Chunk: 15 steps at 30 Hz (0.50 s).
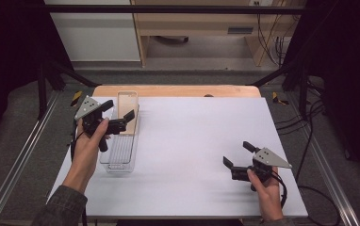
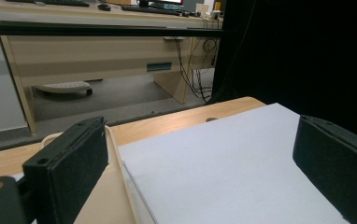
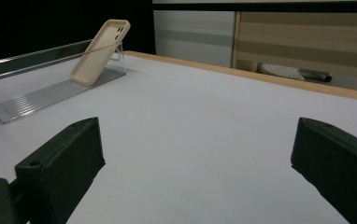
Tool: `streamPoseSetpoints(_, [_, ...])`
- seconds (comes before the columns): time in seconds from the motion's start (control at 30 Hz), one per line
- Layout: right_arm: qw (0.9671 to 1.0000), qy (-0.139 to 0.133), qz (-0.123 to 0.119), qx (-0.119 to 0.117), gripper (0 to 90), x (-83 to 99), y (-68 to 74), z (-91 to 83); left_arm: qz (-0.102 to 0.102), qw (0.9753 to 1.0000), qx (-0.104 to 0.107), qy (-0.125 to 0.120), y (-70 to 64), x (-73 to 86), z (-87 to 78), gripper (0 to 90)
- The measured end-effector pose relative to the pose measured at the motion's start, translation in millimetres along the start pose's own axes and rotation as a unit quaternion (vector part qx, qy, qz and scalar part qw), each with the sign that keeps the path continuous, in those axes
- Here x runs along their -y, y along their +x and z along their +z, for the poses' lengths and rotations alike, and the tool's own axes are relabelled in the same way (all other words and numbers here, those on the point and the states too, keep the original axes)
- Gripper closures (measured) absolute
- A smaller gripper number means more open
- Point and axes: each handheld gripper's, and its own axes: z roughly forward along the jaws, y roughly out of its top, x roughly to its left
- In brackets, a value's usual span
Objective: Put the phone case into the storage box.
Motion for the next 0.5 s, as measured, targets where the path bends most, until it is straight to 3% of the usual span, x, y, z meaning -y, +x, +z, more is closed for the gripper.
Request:
streamPoseSetpoints(0.17, [1.0, 0.004, -0.001, -0.002, 2.6, 0.9, 0.3, 1.1, 0.003, 0.9999, -0.007, -0.011, 5.3, 0.8, -16.9, 2.9])
streamPoseSetpoints(0.23, [1.0, 0.004, -0.002, -0.002, 2.6, 0.9, 0.6, 1.3, 0.017, 0.9997, -0.014, -0.01, 7.2, 1.7, -23.9, 2.7])
streamPoseSetpoints(0.5, [1.0, 0.003, -0.003, 0.001, 2.6, 0.8, 0.7, 0.6, 0.027, 0.9994, -0.014, -0.018, 12.8, 9.2, -46.1, 2.1])
